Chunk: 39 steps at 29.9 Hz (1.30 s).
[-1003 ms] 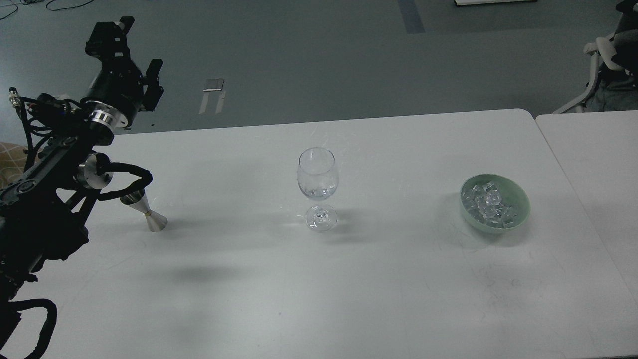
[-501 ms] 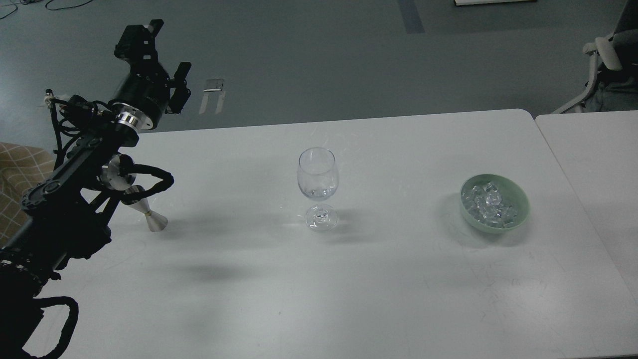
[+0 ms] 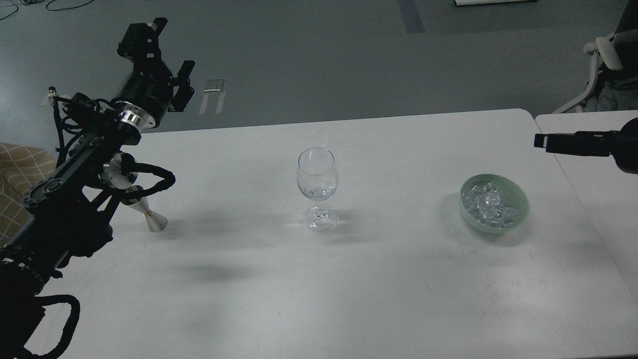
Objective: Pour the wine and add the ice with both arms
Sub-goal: 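Reach the right gripper down into the green bowl of ice, then close the right gripper on ice cubes inside the bowl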
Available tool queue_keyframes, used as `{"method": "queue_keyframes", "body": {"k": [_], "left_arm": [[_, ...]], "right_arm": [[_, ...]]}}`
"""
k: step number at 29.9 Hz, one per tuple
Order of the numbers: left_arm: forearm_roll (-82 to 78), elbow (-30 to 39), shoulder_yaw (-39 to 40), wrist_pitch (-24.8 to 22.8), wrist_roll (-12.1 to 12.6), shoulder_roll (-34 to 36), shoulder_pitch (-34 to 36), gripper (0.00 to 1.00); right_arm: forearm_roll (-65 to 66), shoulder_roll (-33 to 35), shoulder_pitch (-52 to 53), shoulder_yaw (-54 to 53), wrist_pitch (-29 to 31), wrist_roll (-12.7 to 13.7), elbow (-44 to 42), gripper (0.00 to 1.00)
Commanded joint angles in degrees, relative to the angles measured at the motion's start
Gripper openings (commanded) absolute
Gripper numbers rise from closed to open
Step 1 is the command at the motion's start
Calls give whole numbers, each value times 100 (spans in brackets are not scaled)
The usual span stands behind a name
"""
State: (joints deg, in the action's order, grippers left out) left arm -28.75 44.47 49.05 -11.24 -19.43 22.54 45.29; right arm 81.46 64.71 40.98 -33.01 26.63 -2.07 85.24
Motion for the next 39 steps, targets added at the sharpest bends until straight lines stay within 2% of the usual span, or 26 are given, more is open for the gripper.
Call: {"method": "queue_keyframes", "body": {"k": [1,9,20,21,24,33,39], "left_arm": [[1,0,0,-1,0,5,15,98],[10,0,8,-9,0,5,15,98],[10,0,8,-9,-17,4,15,98],[10,0,8,-9,-17,13,15,98],[10,0,8,-9,-17,13,15,98],[10,0,8,-9,-17,4,6,98],[10,0,8,-9,-35,4,-3,98]], "right_arm": [[317,-327,24,365,0,119,-33,100],[564,-644,-29,717,0,180,-95,99],[687,-1364,-29,770,-44,409,-719,92],[687,-1382,-29,770,-44,418,-736,91],[687,-1487,-64,796,-44,488,-841,75],[670,-1593,-143,797,-44,602,-982,63],[670,-1724,-161,797,-44,611,-1044,63]]}}
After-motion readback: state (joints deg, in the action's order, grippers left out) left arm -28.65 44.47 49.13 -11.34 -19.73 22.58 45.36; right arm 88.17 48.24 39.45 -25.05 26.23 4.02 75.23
